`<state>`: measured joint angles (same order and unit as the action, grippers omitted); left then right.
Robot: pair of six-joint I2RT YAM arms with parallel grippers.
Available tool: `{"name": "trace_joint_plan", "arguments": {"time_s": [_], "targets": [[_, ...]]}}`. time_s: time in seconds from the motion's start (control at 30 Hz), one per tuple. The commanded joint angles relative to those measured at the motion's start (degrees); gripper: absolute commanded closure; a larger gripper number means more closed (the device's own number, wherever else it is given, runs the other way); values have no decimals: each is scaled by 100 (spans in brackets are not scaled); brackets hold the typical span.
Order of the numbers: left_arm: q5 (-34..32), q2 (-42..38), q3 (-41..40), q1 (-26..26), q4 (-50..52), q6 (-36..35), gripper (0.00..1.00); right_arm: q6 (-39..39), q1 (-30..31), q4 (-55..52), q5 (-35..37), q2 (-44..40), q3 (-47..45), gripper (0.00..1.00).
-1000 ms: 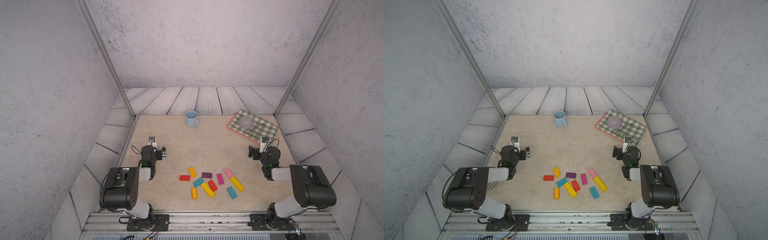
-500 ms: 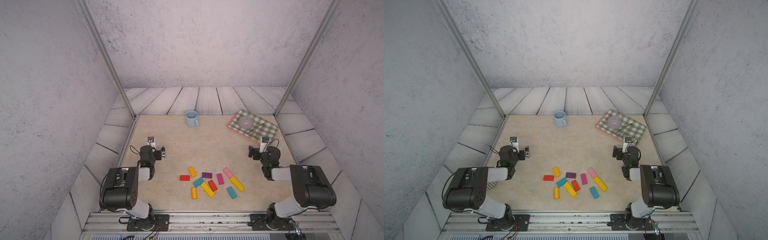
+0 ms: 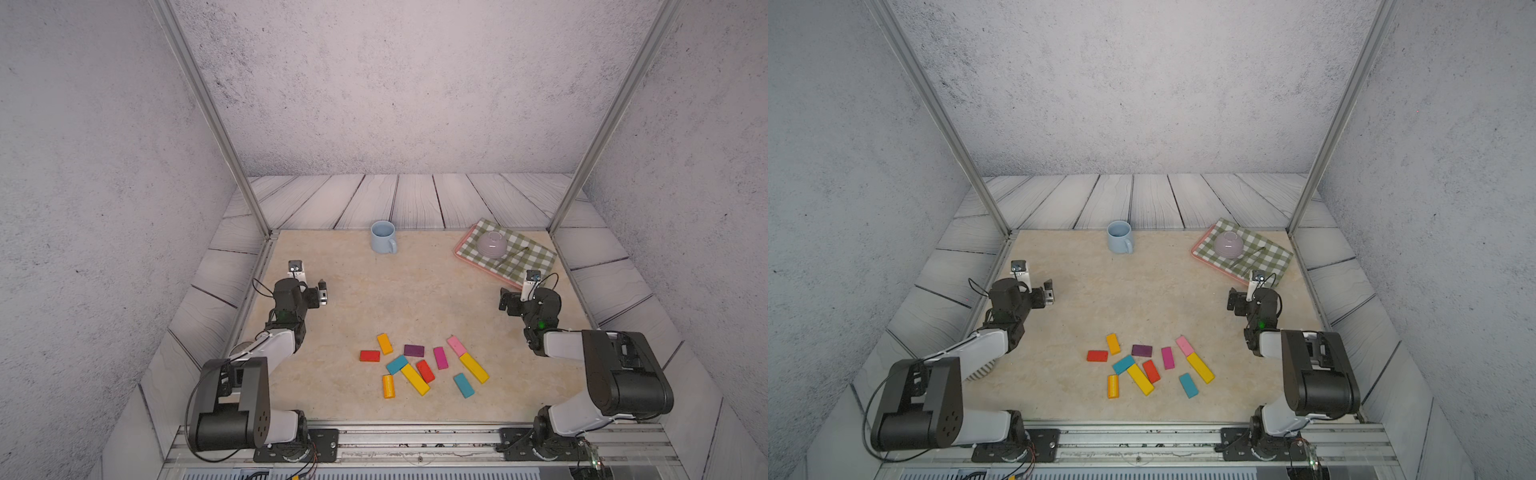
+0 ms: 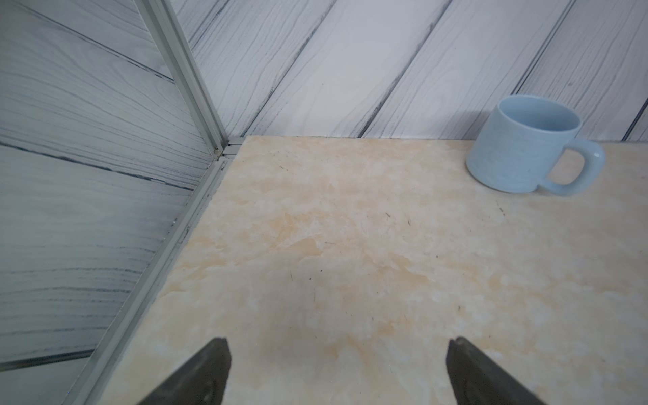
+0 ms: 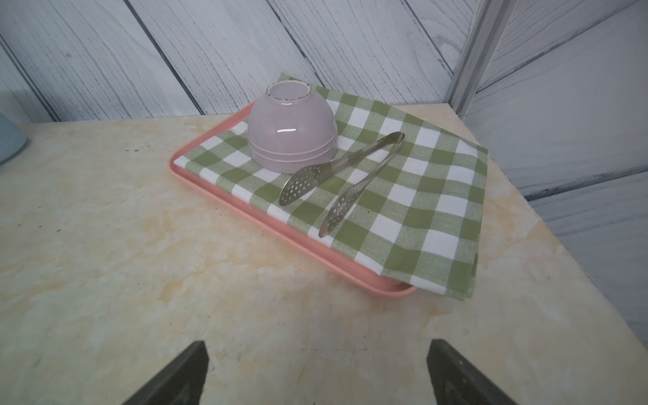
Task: Assemble the letter t with building blocks
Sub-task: Pick up the building block from the center of the board.
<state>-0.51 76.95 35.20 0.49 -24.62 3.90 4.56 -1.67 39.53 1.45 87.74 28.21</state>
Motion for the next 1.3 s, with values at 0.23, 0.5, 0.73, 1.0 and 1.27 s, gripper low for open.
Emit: {"name": "trace_joint_plan", "arguments": {"time_s": [0.23, 0.5, 0.73, 1.0, 1.27], "targets": [[-485, 196, 2438, -1212, 4536, 1858, 1, 1828, 105, -4514, 316, -699, 2141, 1], [-106, 1287, 3165, -2796, 6286, 2576, 0, 1552, 1673, -6067, 735, -1045, 2629, 1], [681, 1575, 2897, -3472, 5951, 3391, 1, 1864, 2632, -6847, 1090, -1178, 2664, 1], [689, 2136, 3003, -3951, 6385, 4566, 13, 2242, 3190, -7730, 1905, -991, 3003, 0], [441, 1993, 2829, -4096, 6379, 5362, 18, 2315, 3239, -7706, 1759, -983, 2927, 1]]}}
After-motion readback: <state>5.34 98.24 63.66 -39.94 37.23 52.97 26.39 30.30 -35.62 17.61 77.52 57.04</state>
